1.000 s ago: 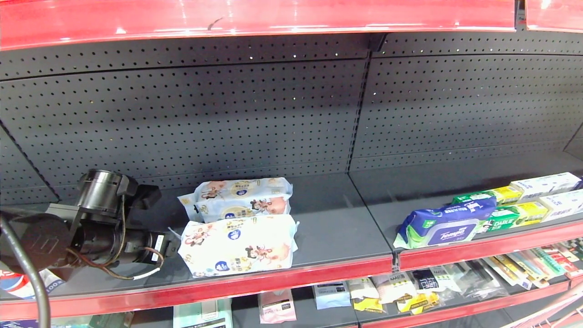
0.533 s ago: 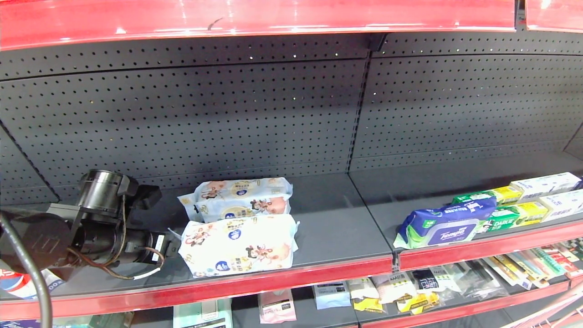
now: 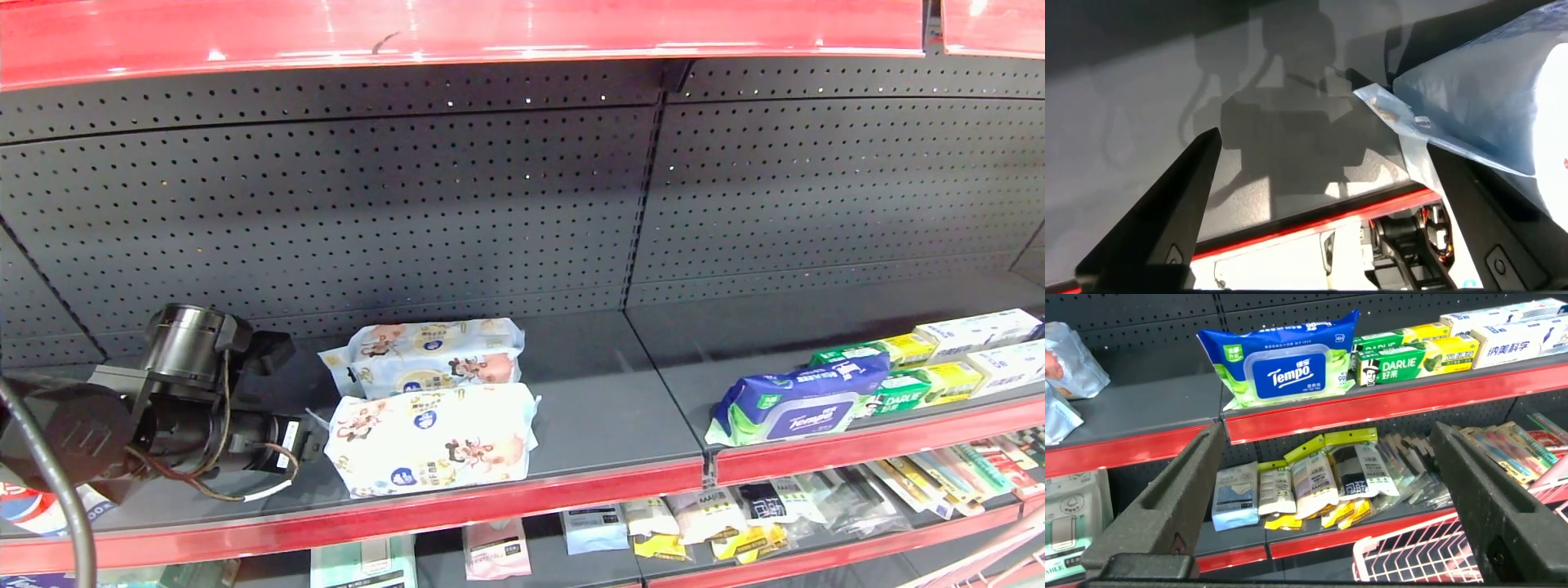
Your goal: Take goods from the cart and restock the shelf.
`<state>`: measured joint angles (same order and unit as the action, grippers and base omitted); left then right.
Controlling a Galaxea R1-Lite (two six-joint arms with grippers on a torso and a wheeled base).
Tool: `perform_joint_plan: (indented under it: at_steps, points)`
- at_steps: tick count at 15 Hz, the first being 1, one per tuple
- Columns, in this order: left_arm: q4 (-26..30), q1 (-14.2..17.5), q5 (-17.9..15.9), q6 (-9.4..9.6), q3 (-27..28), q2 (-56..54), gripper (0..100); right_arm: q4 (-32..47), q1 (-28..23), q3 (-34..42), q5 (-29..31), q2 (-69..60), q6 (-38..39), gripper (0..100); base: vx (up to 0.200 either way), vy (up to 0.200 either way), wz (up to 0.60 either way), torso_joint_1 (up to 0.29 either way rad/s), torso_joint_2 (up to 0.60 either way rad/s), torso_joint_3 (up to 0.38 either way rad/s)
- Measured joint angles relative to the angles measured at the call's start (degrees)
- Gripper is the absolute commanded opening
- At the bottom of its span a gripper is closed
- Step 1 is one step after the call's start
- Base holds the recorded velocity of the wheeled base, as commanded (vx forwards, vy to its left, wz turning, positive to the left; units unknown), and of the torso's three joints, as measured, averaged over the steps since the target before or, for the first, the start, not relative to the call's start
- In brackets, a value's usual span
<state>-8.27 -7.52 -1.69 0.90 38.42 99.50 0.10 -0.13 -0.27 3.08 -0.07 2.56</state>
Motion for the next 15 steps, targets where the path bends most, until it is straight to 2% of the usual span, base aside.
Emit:
perform_joint_plan:
  at_steps: [4, 6, 10, 13, 15]
  points:
    - [0.68, 0.5, 0.04, 0.46, -0.23, -2.17, 100, 0.0, 0.02, 0.0, 0.0, 0.0, 0.0, 100, 0.0, 0.0, 0.0, 0.0, 0.0, 0.0]
    - [3.02, 0.83, -0.02, 0.55, -0.45, -5.9, 100, 0.0, 0.02, 0.0, 0.0, 0.0, 0.0, 100, 0.0, 0.0, 0.0, 0.0, 0.0, 0.0]
    - [11.63, 1.02, -0.77, 0.6, -0.45, -18.02, 100, 0.0, 0.02, 0.0, 0.0, 0.0, -0.02, 100, 0.0, 0.0, 0.0, 0.0, 0.0, 0.0]
    - [19.97, 1.07, -2.71, 0.6, -0.76, -31.32, 100, 0.0, 0.02, 0.0, 0.0, 0.0, 0.0, 100, 0.0, 0.0, 0.0, 0.0, 0.0, 0.0]
    - [23.39, 1.02, -3.72, 0.6, -1.57, -41.09, 100, 0.0, 0.02, 0.0, 0.0, 0.0, -0.02, 100, 0.0, 0.0, 0.0, 0.0, 0.0, 0.0]
